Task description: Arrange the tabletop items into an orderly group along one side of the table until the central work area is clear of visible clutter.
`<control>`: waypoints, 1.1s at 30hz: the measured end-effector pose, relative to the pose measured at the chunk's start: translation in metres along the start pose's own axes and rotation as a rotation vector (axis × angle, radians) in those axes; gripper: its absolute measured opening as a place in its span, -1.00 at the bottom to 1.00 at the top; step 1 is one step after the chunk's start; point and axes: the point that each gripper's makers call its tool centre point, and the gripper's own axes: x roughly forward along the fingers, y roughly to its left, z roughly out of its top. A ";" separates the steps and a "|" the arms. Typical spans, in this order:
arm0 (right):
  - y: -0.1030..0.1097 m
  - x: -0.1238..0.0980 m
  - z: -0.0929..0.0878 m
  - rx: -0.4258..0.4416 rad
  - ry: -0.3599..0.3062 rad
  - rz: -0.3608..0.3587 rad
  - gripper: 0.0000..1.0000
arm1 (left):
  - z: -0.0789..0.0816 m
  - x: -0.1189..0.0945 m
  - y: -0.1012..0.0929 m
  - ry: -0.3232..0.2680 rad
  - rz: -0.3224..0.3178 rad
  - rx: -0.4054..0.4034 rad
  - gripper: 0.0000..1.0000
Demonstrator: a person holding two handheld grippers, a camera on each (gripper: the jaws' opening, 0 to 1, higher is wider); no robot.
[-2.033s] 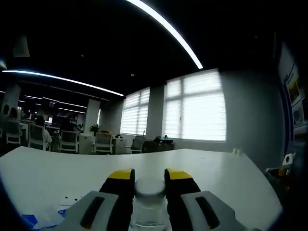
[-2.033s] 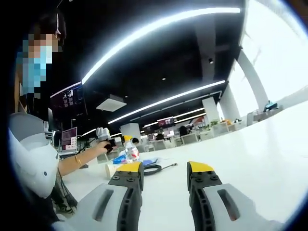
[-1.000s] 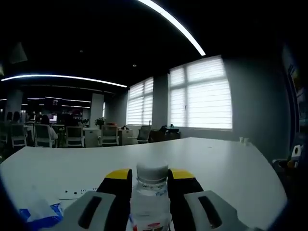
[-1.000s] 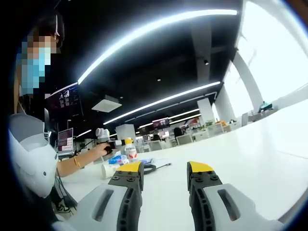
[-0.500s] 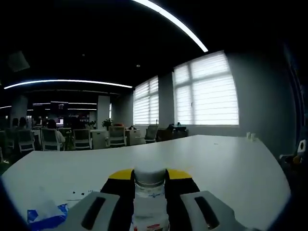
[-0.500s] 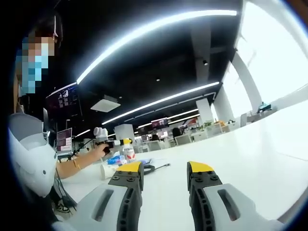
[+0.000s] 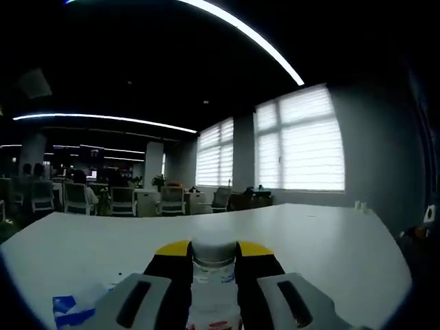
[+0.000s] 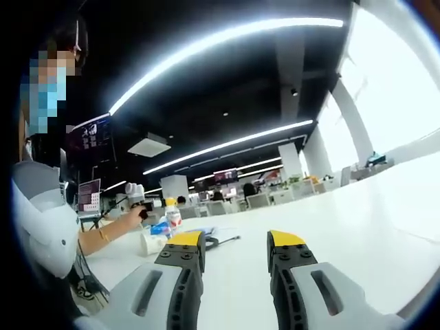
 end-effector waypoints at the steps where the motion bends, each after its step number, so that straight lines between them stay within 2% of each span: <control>1: 0.002 0.002 -0.001 0.000 0.002 0.005 -0.32 | 0.003 -0.004 0.001 -0.003 0.000 0.001 -0.59; 5: 0.009 0.008 -0.004 -0.001 0.008 0.026 -0.32 | 0.014 -0.020 0.009 -0.017 0.012 0.035 -0.59; 10: 0.014 0.013 -0.003 -0.001 0.013 0.043 -0.32 | 0.018 -0.034 0.021 -0.016 0.045 0.067 -0.59; 14: 0.018 0.016 -0.001 -0.008 0.013 0.058 -0.32 | 0.017 -0.049 0.034 -0.016 0.070 0.062 -0.59; 16: 0.021 0.020 -0.001 -0.010 0.015 0.067 -0.32 | 0.016 -0.055 0.041 -0.016 0.086 0.036 -0.59; 20: 0.029 0.026 -0.003 -0.010 0.019 0.088 -0.32 | 0.016 -0.066 0.046 -0.015 0.091 0.030 -0.59; 29: 0.038 0.036 -0.007 -0.006 0.036 0.120 -0.32 | 0.029 -0.090 0.067 -0.043 0.138 0.042 -0.59; 33: 0.044 0.040 -0.007 -0.005 0.032 0.131 -0.32 | 0.032 -0.100 0.076 -0.044 0.161 0.075 -0.59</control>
